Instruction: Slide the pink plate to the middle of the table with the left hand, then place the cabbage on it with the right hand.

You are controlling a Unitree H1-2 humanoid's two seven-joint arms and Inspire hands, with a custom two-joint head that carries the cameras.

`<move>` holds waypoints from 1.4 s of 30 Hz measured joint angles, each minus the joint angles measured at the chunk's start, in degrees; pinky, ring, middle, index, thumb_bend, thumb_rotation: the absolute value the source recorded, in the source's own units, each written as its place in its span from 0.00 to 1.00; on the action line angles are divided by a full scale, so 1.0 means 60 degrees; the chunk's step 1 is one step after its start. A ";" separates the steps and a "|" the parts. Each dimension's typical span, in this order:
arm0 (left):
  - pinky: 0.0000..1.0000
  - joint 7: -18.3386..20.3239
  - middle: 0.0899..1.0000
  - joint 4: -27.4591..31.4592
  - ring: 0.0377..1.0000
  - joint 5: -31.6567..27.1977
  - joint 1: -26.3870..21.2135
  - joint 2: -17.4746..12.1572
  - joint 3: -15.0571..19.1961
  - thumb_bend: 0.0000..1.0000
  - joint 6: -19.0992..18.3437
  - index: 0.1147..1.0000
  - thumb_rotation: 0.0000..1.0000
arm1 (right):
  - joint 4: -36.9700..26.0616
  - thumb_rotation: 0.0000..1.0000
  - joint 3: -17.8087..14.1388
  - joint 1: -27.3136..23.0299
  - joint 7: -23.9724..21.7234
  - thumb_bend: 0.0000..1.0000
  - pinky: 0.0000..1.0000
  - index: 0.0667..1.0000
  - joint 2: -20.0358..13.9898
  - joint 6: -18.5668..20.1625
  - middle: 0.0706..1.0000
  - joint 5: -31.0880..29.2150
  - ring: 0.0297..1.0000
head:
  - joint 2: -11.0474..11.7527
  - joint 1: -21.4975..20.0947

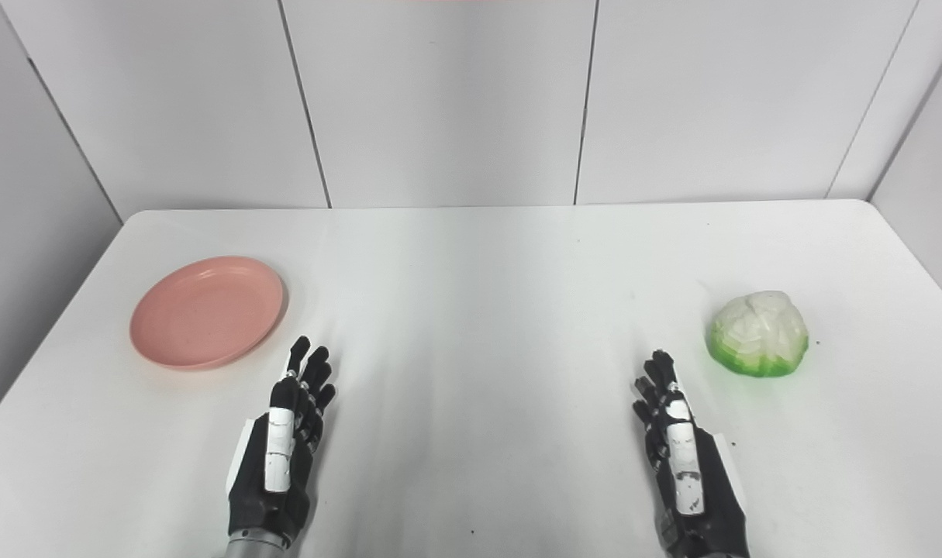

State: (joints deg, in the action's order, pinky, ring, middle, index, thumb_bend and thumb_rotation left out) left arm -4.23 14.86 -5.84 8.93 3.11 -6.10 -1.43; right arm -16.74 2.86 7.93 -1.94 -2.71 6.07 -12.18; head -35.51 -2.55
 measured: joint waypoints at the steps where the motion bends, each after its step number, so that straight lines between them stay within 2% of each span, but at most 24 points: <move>1: 1.00 0.0000 0.97 0.0000 1.00 0.0001 0.0000 0.0000 -0.0002 0.87 0.0003 1.00 0.94 | 0.0004 1.00 -0.0001 0.0001 -0.0007 0.85 1.00 0.98 -0.0001 0.0000 1.00 -0.0002 1.00 | 0.0000 0.0015; 18: 1.00 0.0000 0.96 -0.0045 1.00 0.0012 0.0003 0.0006 -0.0039 0.86 0.0045 1.00 0.93 | 0.0010 1.00 -0.0050 0.0004 -0.0238 0.86 1.00 0.95 -0.0008 0.0000 0.98 -0.0055 0.98 | 0.0000 0.0160; 20: 1.00 -0.0001 0.96 -0.0067 1.00 0.0023 0.0002 0.0009 -0.0047 0.86 0.0055 1.00 0.93 | 0.0027 1.00 -0.0054 0.0003 -0.0261 0.85 1.00 0.94 -0.0012 -0.0003 0.98 -0.0054 0.98 | 0.0175 0.0292; 24: 1.00 -0.0016 0.96 -0.0172 0.99 0.0156 0.0007 0.0028 -0.0130 0.86 0.0066 1.00 0.93 | 0.0096 1.00 -0.0147 0.0008 -0.0372 0.86 1.00 0.93 -0.0023 -0.0005 0.98 -0.0132 0.98 | 0.0205 0.0439; 26: 1.00 -0.0084 0.95 -0.0213 0.99 0.0225 0.0013 0.0045 -0.0205 0.86 0.0078 1.00 0.93 | 0.0115 1.00 -0.0246 0.0016 -0.0446 0.85 1.00 0.93 -0.0041 -0.0006 0.98 -0.0215 0.98 | 0.0336 0.0920; 29: 1.00 -0.0190 0.95 -0.0345 0.98 0.0337 0.0026 0.0083 -0.0373 0.85 0.0168 1.00 0.93 | 0.0259 1.00 -0.0421 0.0024 -0.0592 0.85 1.00 0.92 -0.0108 -0.0075 0.98 -0.0365 0.98 | 0.0454 0.1187; 30: 1.00 -0.0237 0.95 -0.0386 0.98 0.0437 0.0032 0.0100 -0.0435 0.85 0.0262 1.00 0.93 | 0.0324 1.00 -0.0482 0.0025 -0.0692 0.86 1.00 0.92 -0.0134 -0.0179 0.98 -0.0432 0.98 | 0.0628 0.1477; 35: 1.00 -0.0492 0.94 -0.0774 0.97 0.0785 0.0078 0.0302 -0.0674 0.86 0.0798 1.00 0.93 | 0.0633 1.00 -0.0750 0.0031 -0.1111 0.86 1.00 0.93 -0.0195 -0.0627 0.99 -0.0627 0.99 | 0.0951 0.2122; 37: 1.00 -0.0581 0.94 -0.0839 0.97 0.0860 0.0110 0.0389 -0.0799 0.86 0.0923 1.00 0.92 | 0.0719 1.00 -0.0846 0.0031 -0.1238 0.86 1.00 0.93 -0.0207 -0.0735 0.99 -0.0718 0.99 | 0.0952 0.2124; 42: 1.00 -0.0638 0.94 -0.1026 0.97 0.0888 0.0142 0.0507 -0.0900 0.86 0.1244 1.00 0.93 | 0.0916 1.00 -0.1008 0.0030 -0.1370 0.85 1.00 0.93 -0.0231 -0.0877 1.00 -0.0775 1.00 | 0.1332 0.2387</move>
State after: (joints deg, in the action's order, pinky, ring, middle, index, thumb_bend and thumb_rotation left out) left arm -8.06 8.70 -0.51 9.78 6.15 -11.50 6.04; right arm -11.24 -3.18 8.11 -10.16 -4.10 0.81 -16.83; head -27.51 11.78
